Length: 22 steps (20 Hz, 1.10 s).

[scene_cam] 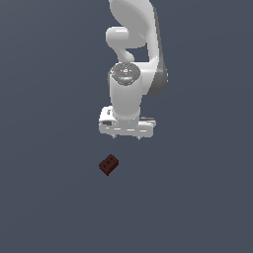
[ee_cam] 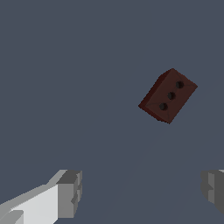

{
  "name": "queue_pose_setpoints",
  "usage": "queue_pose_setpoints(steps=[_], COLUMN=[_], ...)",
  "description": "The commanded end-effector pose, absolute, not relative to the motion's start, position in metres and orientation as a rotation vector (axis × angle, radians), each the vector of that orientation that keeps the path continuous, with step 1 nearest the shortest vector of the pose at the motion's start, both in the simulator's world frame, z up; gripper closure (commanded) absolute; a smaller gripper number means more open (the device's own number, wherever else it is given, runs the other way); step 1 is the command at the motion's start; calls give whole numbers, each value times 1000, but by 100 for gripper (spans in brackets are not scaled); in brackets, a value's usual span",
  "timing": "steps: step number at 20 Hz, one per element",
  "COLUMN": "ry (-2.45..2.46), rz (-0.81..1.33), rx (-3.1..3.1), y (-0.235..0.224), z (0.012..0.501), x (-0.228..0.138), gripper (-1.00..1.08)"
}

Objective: Pick up the object and move it to a goal position.

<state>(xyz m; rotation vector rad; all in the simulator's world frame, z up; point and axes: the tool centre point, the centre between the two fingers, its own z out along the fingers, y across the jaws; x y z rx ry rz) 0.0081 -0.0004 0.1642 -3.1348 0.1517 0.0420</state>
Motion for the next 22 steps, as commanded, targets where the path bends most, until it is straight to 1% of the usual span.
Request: queue_pose_setpoints(steps=[1,12,22], ry=[245,798,1077], rz=[40,19,2], rx=[-3127,-3032,-2950], y=[-8,-53,-78], z=[157,108,81], x=[15,53,68], gripper=[-92,-92,-92])
